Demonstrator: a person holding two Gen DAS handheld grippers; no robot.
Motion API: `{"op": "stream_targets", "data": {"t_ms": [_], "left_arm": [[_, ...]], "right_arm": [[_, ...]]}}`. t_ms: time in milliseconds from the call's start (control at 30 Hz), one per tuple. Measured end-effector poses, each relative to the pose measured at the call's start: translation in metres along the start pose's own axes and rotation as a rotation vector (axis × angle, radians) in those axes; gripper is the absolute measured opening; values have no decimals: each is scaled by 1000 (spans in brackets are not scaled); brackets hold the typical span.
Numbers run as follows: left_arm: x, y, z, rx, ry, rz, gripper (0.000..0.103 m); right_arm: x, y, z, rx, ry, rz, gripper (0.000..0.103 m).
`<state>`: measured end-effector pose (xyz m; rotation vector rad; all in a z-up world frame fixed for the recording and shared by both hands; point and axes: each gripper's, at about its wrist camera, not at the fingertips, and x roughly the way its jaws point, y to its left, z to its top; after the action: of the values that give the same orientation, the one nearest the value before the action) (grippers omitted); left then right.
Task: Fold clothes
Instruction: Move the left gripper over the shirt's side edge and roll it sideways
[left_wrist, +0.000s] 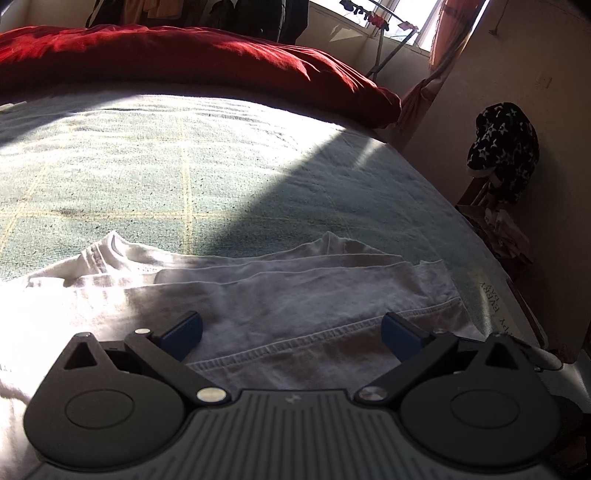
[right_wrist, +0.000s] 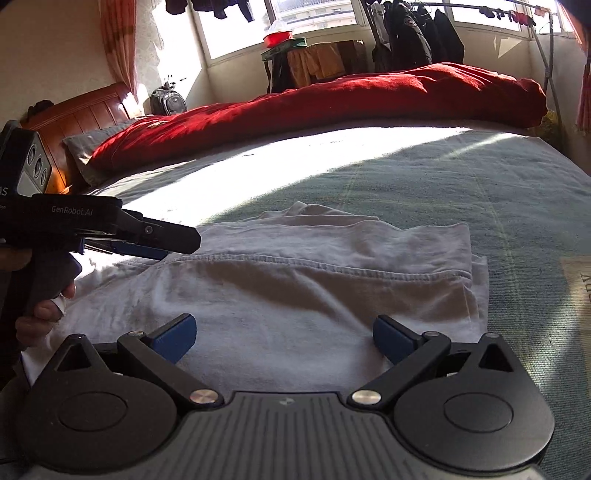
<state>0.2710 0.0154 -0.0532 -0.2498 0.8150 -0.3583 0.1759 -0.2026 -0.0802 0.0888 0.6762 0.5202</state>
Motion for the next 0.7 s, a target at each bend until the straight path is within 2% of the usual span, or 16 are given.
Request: {"op": "stream_targets", "data": {"t_ms": [100,200,300,333,500,700], "left_arm": [[-9,-9,-2,13,-9,-9,102],[-25,-18,-9,3,-16,-80,102],[-26,-28,-14,9,7,-153,102],[-22,-31,-14,21,19,-155,102],[9,-34,-9,21,88,-70,102],[-2,-55,-13,71,80,-3,102]], "right_arm": [[-7,-1,0,23,-9,-17,103],[-15,-3,0,54,-21,-7,103],[-17,-4,-3,67,-16,-3,103],[-17,-4,-4,69,-14,-4,103],[-19,-2,-4,66,-6,-16,103],[-28,2,-9,59,5,-38,103]]}}
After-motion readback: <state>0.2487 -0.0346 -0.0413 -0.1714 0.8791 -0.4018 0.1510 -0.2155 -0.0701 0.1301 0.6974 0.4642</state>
